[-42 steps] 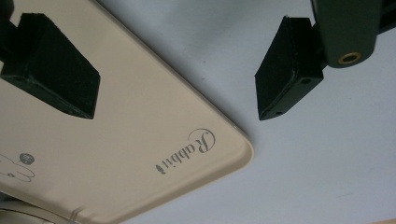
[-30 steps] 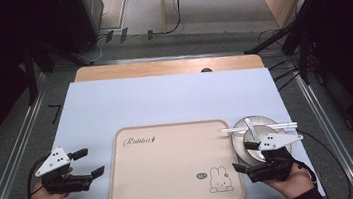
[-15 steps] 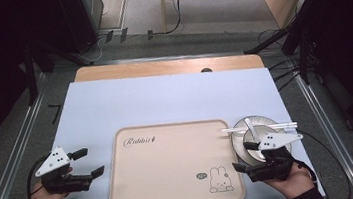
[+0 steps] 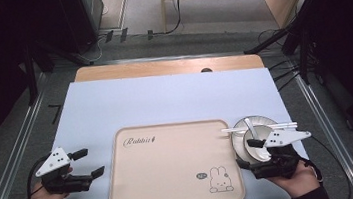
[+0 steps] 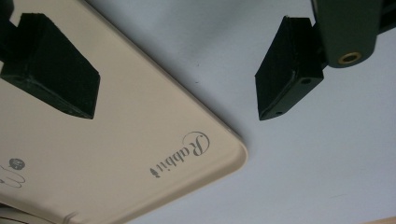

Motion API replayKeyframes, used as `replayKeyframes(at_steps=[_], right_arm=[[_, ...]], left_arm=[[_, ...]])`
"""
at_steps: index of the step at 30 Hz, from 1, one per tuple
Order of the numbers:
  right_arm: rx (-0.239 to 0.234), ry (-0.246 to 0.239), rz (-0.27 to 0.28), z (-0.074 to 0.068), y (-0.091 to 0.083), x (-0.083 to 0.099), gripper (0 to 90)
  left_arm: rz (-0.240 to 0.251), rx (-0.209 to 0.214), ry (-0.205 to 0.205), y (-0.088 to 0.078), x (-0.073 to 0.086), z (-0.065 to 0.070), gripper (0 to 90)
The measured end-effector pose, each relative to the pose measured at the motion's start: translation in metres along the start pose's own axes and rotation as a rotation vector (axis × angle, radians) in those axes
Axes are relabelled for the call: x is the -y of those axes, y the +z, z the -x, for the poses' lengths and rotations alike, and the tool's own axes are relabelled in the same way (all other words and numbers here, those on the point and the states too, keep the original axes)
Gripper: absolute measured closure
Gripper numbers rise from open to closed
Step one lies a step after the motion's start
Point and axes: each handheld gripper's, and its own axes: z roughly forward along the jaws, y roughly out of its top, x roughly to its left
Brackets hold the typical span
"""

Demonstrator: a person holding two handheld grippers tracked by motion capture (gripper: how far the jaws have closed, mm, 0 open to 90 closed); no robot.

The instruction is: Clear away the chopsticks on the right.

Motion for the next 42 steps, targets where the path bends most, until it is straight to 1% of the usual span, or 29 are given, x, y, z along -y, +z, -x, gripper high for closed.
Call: replayKeyframes(at_steps=[5, 8, 9, 10, 11, 14, 15, 16, 18, 19, 20, 22, 23, 24, 26, 27, 28, 29, 30, 31, 32, 34, 36, 37, 38, 40, 41, 42], right_arm=[[0.034, 0.012, 0.035, 0.009, -0.013, -0.004, 27.7], [0.057, 0.044, 0.05, 0.019, -0.02, -0.003, 29.7], [0.084, 0.057, 0.061, 0.026, -0.025, -0.001, 31.3], [0.084, 0.057, 0.061, 0.026, -0.025, -0.001, 31.3], [0.091, 0.064, 0.067, 0.029, -0.028, 0.0, 33.0], [0.126, 0.084, 0.08, 0.04, -0.034, 0.003, 33.9], [0.13, 0.108, 0.089, 0.046, -0.037, 0.004, 37.6], [0.132, 0.108, 0.089, 0.05, -0.038, 0.005, 38.5], [0.157, 0.103, 0.079, 0.058, -0.039, 0.005, 43.2], [0.157, 0.103, 0.079, 0.058, -0.039, 0.005, 43.2], [0.17, 0.107, 0.073, 0.061, -0.04, 0.006, 44.0], [0.186, 0.131, 0.08, 0.074, -0.043, 0.008, 48.3], [0.198, 0.156, 0.085, 0.081, -0.044, 0.009, 50.1], [0.206, 0.17, 0.09, 0.084, -0.044, 0.01, 52.5], [0.227, 0.197, 0.087, 0.093, -0.044, 0.014, 58.1], [0.235, 0.202, 0.083, 0.096, -0.043, 0.015, 64.0], [0.243, 0.21, 0.076, 0.104, -0.039, 0.018, 70.6], [0.243, 0.21, 0.076, 0.104, -0.039, 0.018, 70.6], [0.251, 0.212, 0.065, 0.107, -0.037, 0.02, 75.9], [0.253, 0.206, 0.058, 0.111, -0.035, 0.021, 78.4], [0.256, 0.211, 0.053, 0.114, -0.033, 0.022, 83.6], [0.247, 0.231, 0.041, 0.122, -0.028, 0.023, 89.8], [0.247, 0.251, 0.03, 0.13, -0.024, 0.025, 90.0], [0.248, 0.267, 0.01, 0.138, -0.019, 0.026, 90.0], [0.248, 0.267, 0.01, 0.138, -0.019, 0.026, 90.0], [0.238, 0.284, -0.006, 0.145, -0.014, 0.027, 90.0], [0.241, 0.286, -0.015, 0.147, -0.011, 0.027, 90.0], [0.233, 0.281, -0.029, 0.149, -0.008, 0.027, 90.0]], left_arm=[[-0.005, 0.0, 0.003, 0.0, 0.0, 0.0, 14.6], [-0.006, 0.005, 0.004, 0.0, 0.0, 0.0, 14.6], [-0.006, 0.005, 0.003, 0.0, 0.0, 0.001, 14.6], [-0.006, 0.006, 0.003, 0.0, 0.0, 0.001, 14.6], [-0.007, 0.007, 0.004, 0.0, 0.0, 0.0, 14.6], [-0.008, 0.008, 0.005, 0.001, 0.0, 0.0, 14.6], [-0.009, 0.007, 0.005, 0.001, 0.0, 0.001, 14.6], [-0.01, 0.007, 0.003, 0.001, 0.0, 0.001, 14.6], [-0.01, 0.007, 0.002, 0.001, 0.0, 0.001, 14.6], [-0.012, 0.007, 0.002, 0.001, 0.0, 0.001, 14.6], [-0.013, 0.007, 0.002, 0.001, 0.0, 0.001, 14.6], [-0.014, 0.007, 0.004, 0.002, 0.0, 0.001, 14.6], [-0.013, 0.007, 0.004, 0.002, 0.0, 0.001, 14.6], [-0.014, 0.007, 0.004, 0.002, 0.0, 0.001, 14.6], [-0.015, 0.006, 0.004, 0.002, 0.0, 0.0, 14.6], [-0.016, 0.006, 0.004, 0.002, 0.0, 0.0, 14.6], [-0.016, 0.006, 0.004, 0.002, 0.0, 0.0, 14.6], [-0.015, 0.006, 0.004, 0.003, 0.0, 0.001, 14.6], [-0.015, 0.008, 0.003, 0.003, 0.0, 0.001, 14.6], [-0.015, 0.009, 0.003, 0.003, 0.0, 0.001, 14.6], [-0.015, 0.009, 0.004, 0.003, -0.001, 0.001, 14.6], [-0.017, 0.008, 0.004, 0.003, -0.001, 0.001, 14.6], [-0.016, 0.008, 0.004, 0.003, 0.0, 0.001, 14.6], [-0.018, 0.007, 0.005, 0.003, 0.0, 0.0, 14.6], [-0.019, 0.008, 0.003, 0.003, 0.0, 0.0, 14.6], [-0.022, 0.008, 0.004, 0.003, 0.0, 0.0, 14.6], [-0.022, 0.009, 0.005, 0.003, 0.0, 0.0, 14.6], [-0.021, 0.009, 0.003, 0.003, 0.0, 0.0, 14.6]])
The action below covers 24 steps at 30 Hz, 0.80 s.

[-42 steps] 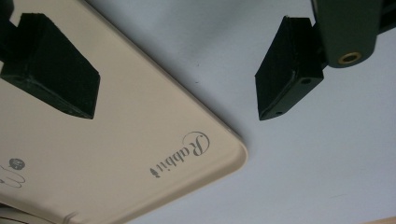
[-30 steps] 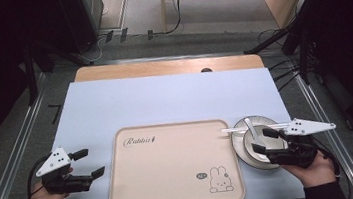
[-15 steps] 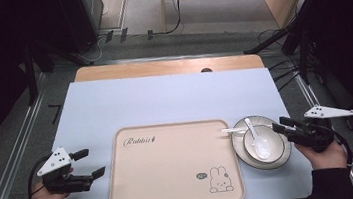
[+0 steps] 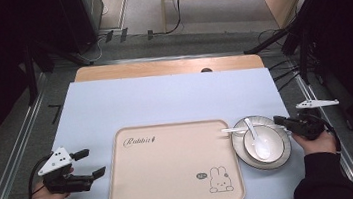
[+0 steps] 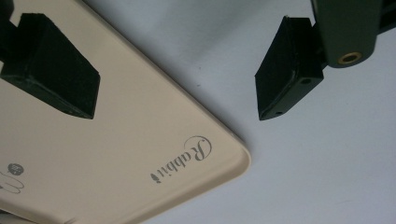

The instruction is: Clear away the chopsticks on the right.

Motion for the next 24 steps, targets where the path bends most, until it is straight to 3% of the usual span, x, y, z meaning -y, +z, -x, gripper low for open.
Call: replayKeyframes(at_steps=[9, 24], right_arm=[[-0.008, -0.005, -0.061, 0.001, 0.008, 0.003, 90.0], [-0.028, -0.017, -0.095, -0.003, -0.016, 0.024, 90.0]], left_arm=[[0.002, 0.002, 0.001, 0.0, 0.0, 0.0, 14.6], [0.001, 0.015, 0.01, 0.005, -0.004, -0.001, 14.6]])
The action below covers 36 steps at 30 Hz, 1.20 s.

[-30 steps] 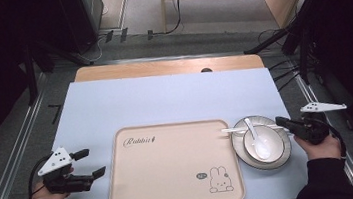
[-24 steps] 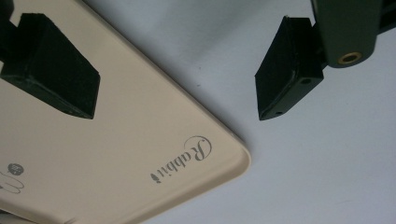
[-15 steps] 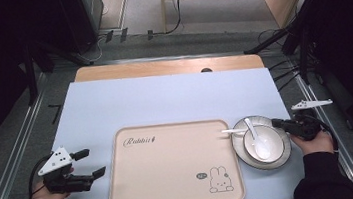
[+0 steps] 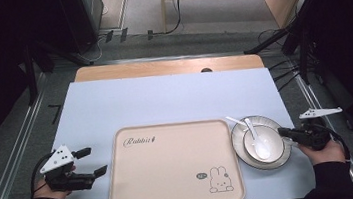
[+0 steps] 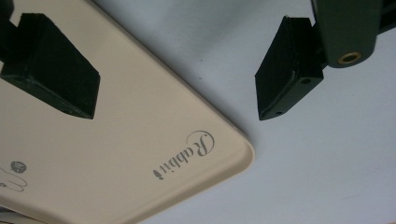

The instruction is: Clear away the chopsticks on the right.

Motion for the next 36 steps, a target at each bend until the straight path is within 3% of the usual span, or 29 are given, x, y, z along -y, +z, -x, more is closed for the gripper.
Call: replayKeyframes(at_steps=[11, 15, 17, 20, 27, 36], right_arm=[[-0.01, 0.016, -0.016, 0.0, -0.012, 0.016, 89.8], [-0.021, -0.004, 0.027, 0.003, -0.019, 0.018, 78.5], [-0.01, -0.011, 0.051, 0.003, -0.021, 0.017, 66.8], [-0.011, -0.031, 0.061, 0.004, -0.021, 0.016, 65.0], [-0.029, -0.077, 0.009, 0.0, -0.011, 0.014, 71.7], [-0.064, -0.076, -0.029, 0.004, 0.001, 0.01, 80.2]], left_arm=[[-0.003, 0.014, 0.009, 0.005, -0.003, 0.0, 14.6], [-0.005, 0.015, 0.01, 0.005, -0.004, 0.0, 14.6], [-0.004, 0.014, 0.01, 0.006, -0.004, 0.0, 14.6], [-0.004, 0.014, 0.011, 0.005, -0.003, 0.0, 14.6], [-0.004, 0.014, 0.01, 0.005, -0.003, 0.0, 14.6], [-0.004, 0.016, 0.01, 0.005, -0.003, 0.0, 14.6]])
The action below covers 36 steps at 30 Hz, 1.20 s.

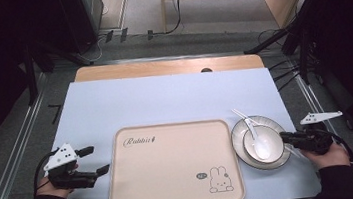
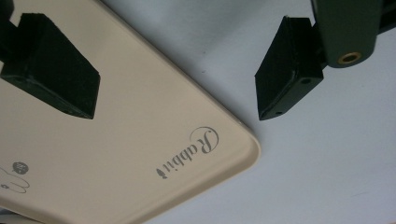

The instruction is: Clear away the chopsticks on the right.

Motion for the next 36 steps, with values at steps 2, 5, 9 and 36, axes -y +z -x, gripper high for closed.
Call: replayKeyframes(at_steps=[2, 5, 9, 36], right_arm=[[-0.014, -0.001, -0.002, 0.002, 0.003, -0.001, 81.0], [-0.021, 0.002, -0.016, 0.004, 0.006, -0.002, 82.9], [-0.025, 0.009, -0.021, 0.006, 0.008, -0.002, 83.5], [0.085, 0.172, 0.111, -0.071, -0.053, -0.056, 84.7]], left_arm=[[0.0, -0.001, -0.001, 0.0, 0.0, 0.0, 14.6], [0.0, 0.0, 0.0, 0.0, 0.0, 0.0, 14.6], [-0.001, -0.001, 0.0, 0.0, 0.0, 0.0, 14.6], [0.004, -0.003, -0.006, -0.001, 0.0, -0.001, 14.6]])
